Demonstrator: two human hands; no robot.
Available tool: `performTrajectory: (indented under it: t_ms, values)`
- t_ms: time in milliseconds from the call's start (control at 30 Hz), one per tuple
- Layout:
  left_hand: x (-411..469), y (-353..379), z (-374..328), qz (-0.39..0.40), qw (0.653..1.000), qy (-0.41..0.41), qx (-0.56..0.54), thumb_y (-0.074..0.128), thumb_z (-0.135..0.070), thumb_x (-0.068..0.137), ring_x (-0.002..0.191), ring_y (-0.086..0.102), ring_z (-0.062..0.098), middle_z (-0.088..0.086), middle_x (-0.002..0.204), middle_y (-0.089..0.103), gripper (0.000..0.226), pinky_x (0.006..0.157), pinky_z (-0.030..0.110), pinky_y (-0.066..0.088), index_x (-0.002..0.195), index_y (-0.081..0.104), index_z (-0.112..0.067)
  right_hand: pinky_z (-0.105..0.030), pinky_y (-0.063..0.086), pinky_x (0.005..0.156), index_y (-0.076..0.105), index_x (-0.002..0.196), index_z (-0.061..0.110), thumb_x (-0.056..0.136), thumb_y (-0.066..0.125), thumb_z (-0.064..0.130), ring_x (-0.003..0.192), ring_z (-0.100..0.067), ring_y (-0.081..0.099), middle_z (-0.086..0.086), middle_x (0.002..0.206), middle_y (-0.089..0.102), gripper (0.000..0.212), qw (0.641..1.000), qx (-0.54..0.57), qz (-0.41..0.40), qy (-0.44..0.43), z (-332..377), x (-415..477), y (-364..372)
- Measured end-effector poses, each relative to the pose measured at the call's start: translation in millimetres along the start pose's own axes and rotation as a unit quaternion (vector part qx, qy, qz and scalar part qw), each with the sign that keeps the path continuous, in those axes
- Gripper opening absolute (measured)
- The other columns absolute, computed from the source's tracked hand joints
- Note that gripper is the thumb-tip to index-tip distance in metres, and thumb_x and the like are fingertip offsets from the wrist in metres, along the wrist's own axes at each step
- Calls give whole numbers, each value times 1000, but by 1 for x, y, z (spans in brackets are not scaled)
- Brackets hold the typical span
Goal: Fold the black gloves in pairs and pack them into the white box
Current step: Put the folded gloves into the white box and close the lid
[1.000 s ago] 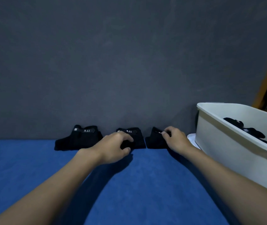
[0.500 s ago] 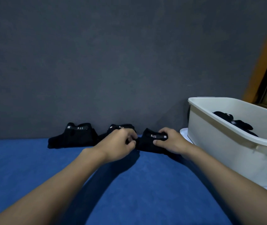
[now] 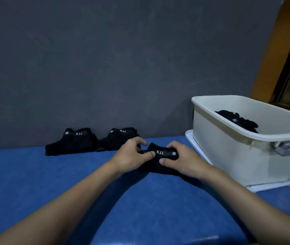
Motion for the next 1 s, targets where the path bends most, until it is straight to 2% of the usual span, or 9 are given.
performTrajectory:
  t_ms: [133,233,367,500,567,633,733,833,1000]
  values:
    - [-9,9,-10,-15,1000,4,-27,81,-23,81,61,62,10,4,83,67,33,57,26,49,106,60,-21,-42,48,88,49,99,29,77,72,48,88,-14,58,11,89,59,37,1000,-20,-8,-21,1,-16,0]
    - [-18,14,-18,-17,998,8,-63,82,-12,80,68,66,14,9,94,70,33,61,28,54,106,62,-18,-37,50,83,47,98,28,77,74,45,87,-15,58,11,88,58,38,1000,-4,1,-27,1,-26,-4]
    - [-29,12,-34,-27,994,46,-96,81,-3,78,85,68,16,10,105,71,30,67,24,56,99,67,-20,-24,47,63,47,96,23,78,77,37,71,-6,56,8,83,58,38,995,97,27,-26,0,-40,-13]
    - [-40,0,-61,9,986,94,-134,77,7,78,89,66,15,12,110,71,36,77,24,56,105,68,-15,-30,50,65,47,109,25,78,78,37,74,-11,62,-1,93,65,45,965,255,59,-14,1,-54,-20]
    - [-46,-5,-75,45,982,119,-137,77,7,79,97,67,14,9,112,71,38,84,24,54,108,68,-15,-28,55,70,43,125,32,79,78,35,83,-14,69,-6,106,67,58,949,310,66,-5,4,-60,-24]
    - [-51,-11,-90,71,979,142,-128,76,7,79,101,67,13,7,112,72,38,88,24,53,109,68,-15,-35,55,90,40,134,34,76,80,37,98,-18,70,-6,114,68,71,938,338,75,-22,11,-64,-28]
    - [-56,-20,-115,86,977,165,-107,74,9,80,100,68,14,6,108,72,37,88,27,56,109,67,-14,-43,48,99,52,127,29,77,78,31,107,-27,67,-8,113,70,56,928,354,96,-63,28,-72,-35]
    - [-60,-29,-140,85,974,193,-89,73,8,81,96,68,16,5,105,71,35,87,28,56,110,67,-11,-38,52,94,59,119,17,85,72,9,102,-24,68,-11,108,72,37,927,358,40,-101,46,-80,-56]
    - [-68,-46,-191,42,967,247,-40,81,-22,81,103,70,20,8,114,70,33,91,28,56,111,68,-21,-37,54,91,59,116,18,86,71,6,102,-18,69,-5,107,73,34,911,367,-93,-164,72,-95,-106]
Point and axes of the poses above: each hand's wrist, its own x-axis towards the middle knuckle, its own y-axis out of the palm, z = x × y, the point moved 8 cm from there along x, towards the middle knuckle
